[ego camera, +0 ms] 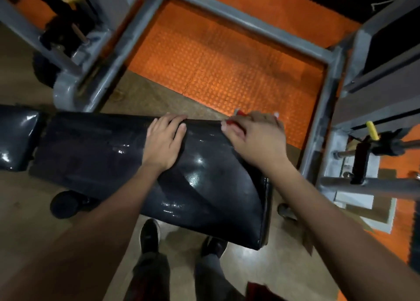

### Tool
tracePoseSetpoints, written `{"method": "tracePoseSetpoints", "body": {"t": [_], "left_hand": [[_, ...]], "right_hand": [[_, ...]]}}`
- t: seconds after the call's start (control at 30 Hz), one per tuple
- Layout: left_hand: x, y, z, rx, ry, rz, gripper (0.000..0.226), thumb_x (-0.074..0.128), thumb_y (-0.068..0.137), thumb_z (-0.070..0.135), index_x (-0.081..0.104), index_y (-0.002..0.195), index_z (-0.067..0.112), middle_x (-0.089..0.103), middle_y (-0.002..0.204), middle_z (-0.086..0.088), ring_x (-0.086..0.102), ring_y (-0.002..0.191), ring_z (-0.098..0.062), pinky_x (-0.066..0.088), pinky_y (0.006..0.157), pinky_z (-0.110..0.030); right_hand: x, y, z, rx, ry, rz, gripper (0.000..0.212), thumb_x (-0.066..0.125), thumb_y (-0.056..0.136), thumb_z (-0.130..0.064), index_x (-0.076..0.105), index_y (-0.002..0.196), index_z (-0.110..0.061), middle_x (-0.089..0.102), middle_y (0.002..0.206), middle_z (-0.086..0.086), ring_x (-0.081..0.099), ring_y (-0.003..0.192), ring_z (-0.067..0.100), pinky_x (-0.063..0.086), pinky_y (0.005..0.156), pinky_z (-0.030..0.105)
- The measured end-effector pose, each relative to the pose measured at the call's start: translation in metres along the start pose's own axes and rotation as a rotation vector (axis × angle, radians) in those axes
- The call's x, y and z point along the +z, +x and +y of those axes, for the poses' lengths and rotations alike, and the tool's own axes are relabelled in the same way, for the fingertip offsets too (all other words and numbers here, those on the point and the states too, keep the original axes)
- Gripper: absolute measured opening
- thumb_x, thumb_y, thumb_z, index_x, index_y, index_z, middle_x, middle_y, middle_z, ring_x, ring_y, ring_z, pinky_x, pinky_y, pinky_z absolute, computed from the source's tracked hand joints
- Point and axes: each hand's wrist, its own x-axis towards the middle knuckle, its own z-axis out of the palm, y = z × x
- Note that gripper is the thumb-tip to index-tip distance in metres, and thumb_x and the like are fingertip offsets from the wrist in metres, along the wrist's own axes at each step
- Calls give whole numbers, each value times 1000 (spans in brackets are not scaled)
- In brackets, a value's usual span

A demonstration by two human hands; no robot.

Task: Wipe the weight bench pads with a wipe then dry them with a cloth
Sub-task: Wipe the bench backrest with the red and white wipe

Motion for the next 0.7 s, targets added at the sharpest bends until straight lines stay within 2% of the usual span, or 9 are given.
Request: {"method": "tracePoseSetpoints", "body": {"t": [0.07,0.13,0.17,0.23,0.33,0.43,0.53,0.63,0.7], "left_hand": [[1,0,0,2,-23,3,45,21,107,44,51,137,31,54,136,8,37,142,-15,21,121,-43],[2,-1,-2,15,-37,11,45,20,108,39,51,138,30,53,138,7,36,143,-15,20,121,-43],[2,-1,-2,24,-39,13,45,20,108,37,51,139,29,53,139,6,36,143,-15,19,121,-42],[2,0,-2,40,-49,8,43,21,109,33,51,139,26,53,140,4,36,143,-16,20,121,-41],[0,1,-1,34,-58,27,41,23,109,31,52,138,25,53,140,2,38,142,-18,23,120,-44],[0,1,-2,52,-51,24,43,21,109,34,52,137,26,54,138,3,39,142,-18,26,118,-46],[2,-1,-3,41,-33,8,45,19,108,37,52,137,27,54,137,2,38,142,-18,24,119,-44],[2,1,-4,28,-24,-5,45,18,108,37,51,137,27,54,137,0,37,142,-19,22,120,-43],[3,1,-5,27,-22,6,45,18,108,37,52,136,26,54,136,-1,39,141,-21,23,120,-44]], "right_hand": [[1,43,-25,44,-110,-305,68,22,100,-71,72,117,-27,69,126,8,62,119,32,40,98,41],[9,63,-36,47,-90,-424,76,14,101,-71,68,128,-24,65,133,9,60,124,32,40,90,40],[12,61,-31,-8,-72,-404,69,16,103,-67,66,131,-29,66,133,9,60,123,34,42,90,40],[18,21,-3,-161,-15,-115,48,30,106,-59,66,131,-40,67,126,8,62,118,36,44,96,42],[15,-44,46,-315,246,140,40,47,102,-56,63,136,-44,51,151,-4,41,144,26,27,118,40],[20,-28,65,-86,565,9,44,51,94,-65,67,127,-42,52,142,-7,46,135,12,31,110,18],[23,25,46,382,769,-95,39,54,92,-64,75,94,-31,73,106,-1,66,106,23,45,82,30],[36,7,38,466,836,160,36,47,104,-43,73,121,-26,72,125,0,63,121,21,44,88,24],[38,-50,24,403,858,325,44,43,109,-40,53,149,-26,54,149,3,48,140,16,33,103,11]]}}
